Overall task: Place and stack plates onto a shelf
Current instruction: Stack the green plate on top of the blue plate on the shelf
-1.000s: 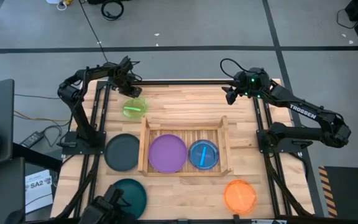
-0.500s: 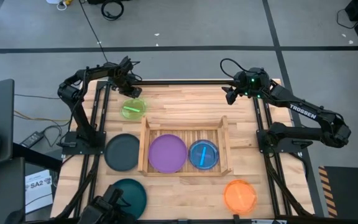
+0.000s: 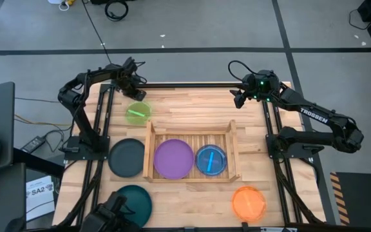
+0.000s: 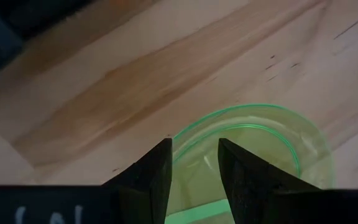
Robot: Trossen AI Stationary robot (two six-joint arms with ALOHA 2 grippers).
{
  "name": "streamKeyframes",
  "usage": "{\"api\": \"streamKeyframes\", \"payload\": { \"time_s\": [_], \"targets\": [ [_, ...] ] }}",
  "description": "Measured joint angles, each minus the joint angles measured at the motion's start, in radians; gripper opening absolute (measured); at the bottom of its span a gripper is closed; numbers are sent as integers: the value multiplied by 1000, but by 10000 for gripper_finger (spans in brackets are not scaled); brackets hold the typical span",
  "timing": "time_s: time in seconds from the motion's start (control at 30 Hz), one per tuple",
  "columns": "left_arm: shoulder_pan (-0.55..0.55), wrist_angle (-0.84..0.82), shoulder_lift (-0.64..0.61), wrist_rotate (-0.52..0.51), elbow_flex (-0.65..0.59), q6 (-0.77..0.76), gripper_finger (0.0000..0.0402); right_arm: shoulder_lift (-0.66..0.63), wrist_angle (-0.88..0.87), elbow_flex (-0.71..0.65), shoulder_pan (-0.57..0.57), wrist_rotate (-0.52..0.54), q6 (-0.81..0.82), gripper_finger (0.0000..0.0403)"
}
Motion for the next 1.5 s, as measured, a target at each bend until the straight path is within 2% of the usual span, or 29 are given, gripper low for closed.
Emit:
{"api": "streamKeyframes", "payload": {
  "time_s": [0.27, 0.67, 1.2, 1.4, 1.5],
  "targets": [
    [3, -2, -3, -119, 0, -4, 137, 0, 0, 0, 0, 0, 0, 194],
    [9, -19, -3, -120, 0, 10, 137, 0, 0, 0, 0, 0, 0, 194],
    [9, -60, 67, -117, -1, 222, 137, 0, 0, 0, 0, 0, 0, 194],
    [9, -64, 72, -117, 1, 235, 135, 0, 0, 0, 0, 0, 0, 194],
    [9, -64, 73, -118, 1, 256, 121, 0, 0, 0, 0, 0, 0, 194]
  ]
}}
